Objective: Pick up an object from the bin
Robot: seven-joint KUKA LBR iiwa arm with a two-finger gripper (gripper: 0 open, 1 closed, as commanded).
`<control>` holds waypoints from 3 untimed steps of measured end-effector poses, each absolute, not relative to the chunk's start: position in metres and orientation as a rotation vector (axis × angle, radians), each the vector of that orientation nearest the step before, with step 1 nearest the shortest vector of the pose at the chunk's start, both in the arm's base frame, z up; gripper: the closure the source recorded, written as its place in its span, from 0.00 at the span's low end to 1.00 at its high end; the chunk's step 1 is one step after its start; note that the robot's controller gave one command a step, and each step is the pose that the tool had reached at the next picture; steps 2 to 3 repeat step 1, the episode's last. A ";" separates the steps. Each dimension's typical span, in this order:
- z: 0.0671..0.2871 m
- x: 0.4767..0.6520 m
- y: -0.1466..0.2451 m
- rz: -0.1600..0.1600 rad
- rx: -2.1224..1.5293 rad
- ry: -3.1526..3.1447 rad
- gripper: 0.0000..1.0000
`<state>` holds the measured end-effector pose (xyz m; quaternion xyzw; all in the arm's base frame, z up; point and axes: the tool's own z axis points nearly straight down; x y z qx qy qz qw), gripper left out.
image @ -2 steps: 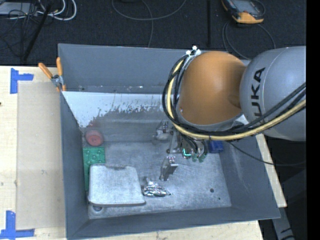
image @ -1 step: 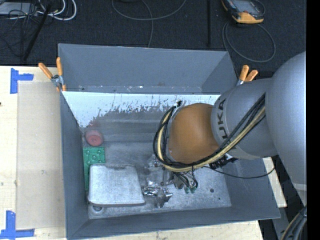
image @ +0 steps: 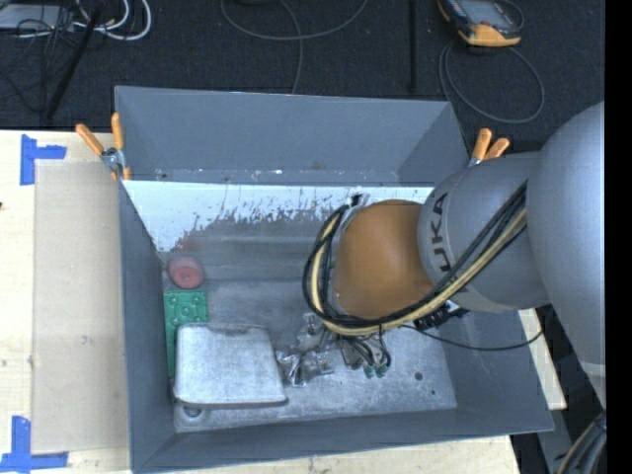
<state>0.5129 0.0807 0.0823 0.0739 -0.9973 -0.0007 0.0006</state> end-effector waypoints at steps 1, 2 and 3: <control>0.210 0.524 0.060 0.000 0.247 -3.140 1.00; 0.210 0.524 0.060 0.000 0.247 -3.140 1.00; 0.210 0.524 0.060 0.000 0.247 -3.140 1.00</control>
Offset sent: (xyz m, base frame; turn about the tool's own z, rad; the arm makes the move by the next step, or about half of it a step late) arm 0.0093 -0.0208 0.1236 -0.0110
